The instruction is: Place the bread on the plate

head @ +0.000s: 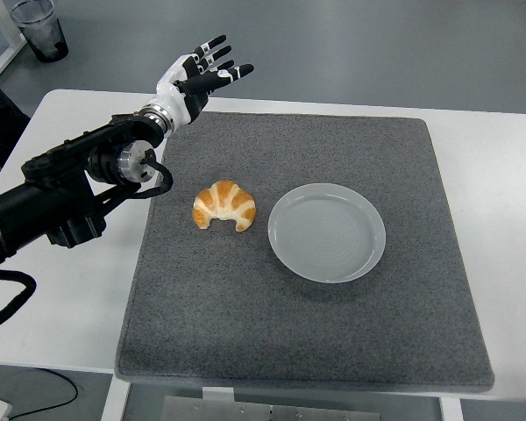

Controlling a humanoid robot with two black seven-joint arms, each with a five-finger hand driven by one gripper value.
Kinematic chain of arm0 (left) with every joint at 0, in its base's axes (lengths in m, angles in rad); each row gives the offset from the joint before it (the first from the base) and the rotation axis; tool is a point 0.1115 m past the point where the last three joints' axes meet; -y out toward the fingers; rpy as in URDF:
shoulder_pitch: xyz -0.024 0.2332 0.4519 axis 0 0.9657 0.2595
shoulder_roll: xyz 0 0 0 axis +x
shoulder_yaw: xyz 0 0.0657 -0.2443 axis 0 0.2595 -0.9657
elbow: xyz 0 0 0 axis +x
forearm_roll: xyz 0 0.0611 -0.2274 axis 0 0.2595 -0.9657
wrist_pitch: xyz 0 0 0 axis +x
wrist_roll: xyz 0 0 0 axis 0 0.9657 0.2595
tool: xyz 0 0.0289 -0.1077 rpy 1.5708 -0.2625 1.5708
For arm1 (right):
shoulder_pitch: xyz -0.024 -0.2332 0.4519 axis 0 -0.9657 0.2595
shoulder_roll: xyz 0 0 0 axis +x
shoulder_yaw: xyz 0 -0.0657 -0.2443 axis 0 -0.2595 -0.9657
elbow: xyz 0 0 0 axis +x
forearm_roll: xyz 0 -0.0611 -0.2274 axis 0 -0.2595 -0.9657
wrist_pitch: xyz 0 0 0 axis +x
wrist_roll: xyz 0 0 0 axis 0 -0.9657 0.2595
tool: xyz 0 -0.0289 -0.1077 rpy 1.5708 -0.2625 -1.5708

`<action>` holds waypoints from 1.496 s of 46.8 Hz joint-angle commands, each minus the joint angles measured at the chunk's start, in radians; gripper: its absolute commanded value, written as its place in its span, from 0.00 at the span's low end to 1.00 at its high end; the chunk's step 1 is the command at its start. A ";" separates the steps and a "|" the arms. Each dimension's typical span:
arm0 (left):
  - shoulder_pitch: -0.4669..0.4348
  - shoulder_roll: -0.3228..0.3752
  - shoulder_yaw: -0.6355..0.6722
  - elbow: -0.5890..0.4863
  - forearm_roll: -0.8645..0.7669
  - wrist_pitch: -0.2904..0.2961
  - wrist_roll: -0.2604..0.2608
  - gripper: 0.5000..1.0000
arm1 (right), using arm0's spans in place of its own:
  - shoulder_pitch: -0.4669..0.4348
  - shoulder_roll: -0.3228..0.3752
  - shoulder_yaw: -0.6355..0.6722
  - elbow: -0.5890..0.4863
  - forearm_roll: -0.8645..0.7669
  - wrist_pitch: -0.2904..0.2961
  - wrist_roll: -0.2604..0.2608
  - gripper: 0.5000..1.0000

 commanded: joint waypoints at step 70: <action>-0.346 0.393 0.672 -0.483 0.780 -0.136 0.000 0.99 | -0.001 0.000 0.000 0.000 0.000 0.000 0.000 0.90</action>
